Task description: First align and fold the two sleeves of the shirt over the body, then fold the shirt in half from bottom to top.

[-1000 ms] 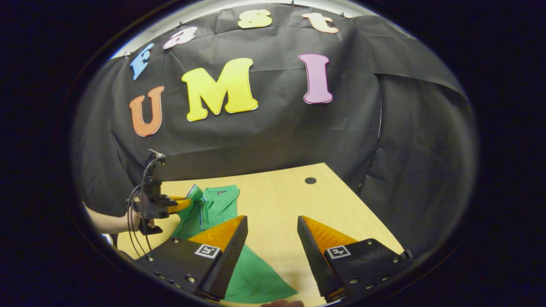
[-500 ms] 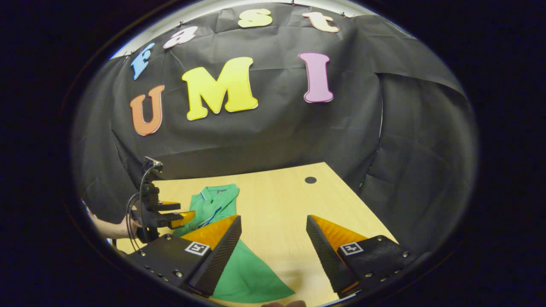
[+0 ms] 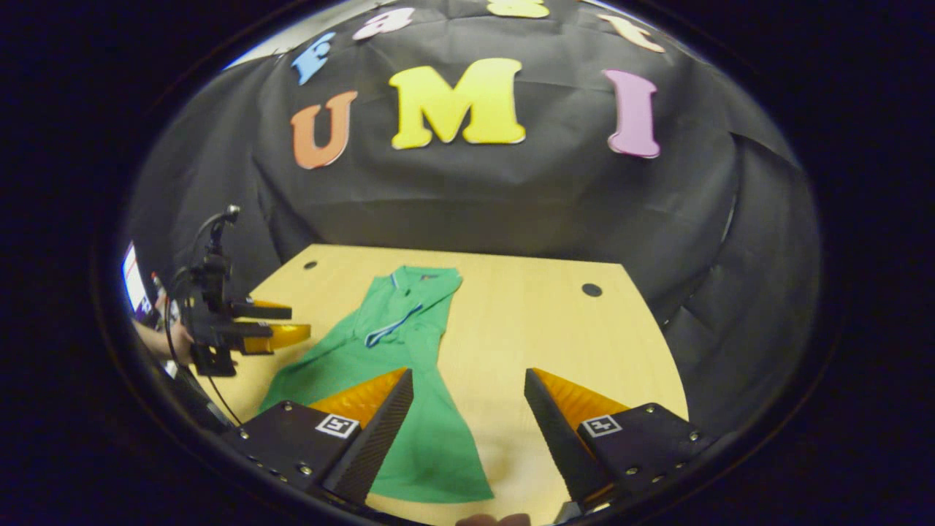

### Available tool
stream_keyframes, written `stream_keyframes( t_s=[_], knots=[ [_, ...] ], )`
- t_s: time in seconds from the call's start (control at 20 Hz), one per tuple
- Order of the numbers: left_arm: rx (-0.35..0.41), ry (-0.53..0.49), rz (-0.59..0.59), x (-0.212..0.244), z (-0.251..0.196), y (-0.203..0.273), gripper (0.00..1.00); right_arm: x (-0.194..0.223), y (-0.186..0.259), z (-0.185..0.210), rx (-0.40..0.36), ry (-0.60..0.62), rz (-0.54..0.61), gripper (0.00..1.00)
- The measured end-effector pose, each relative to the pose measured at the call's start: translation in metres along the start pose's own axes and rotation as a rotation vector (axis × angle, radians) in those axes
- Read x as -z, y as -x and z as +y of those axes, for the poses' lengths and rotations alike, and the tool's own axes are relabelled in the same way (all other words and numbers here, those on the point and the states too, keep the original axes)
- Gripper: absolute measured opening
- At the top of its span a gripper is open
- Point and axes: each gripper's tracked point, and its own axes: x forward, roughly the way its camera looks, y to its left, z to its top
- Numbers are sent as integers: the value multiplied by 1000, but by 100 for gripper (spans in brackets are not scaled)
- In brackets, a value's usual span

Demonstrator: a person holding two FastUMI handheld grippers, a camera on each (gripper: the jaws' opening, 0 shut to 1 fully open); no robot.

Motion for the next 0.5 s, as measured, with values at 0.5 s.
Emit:
stream_keyframes(
  t_s=[0.5],
  knots=[
    [64, 87, 223, 140, -18, 92, 100, 144, 3, 28, -143, 123, 323, 94]
  ],
)
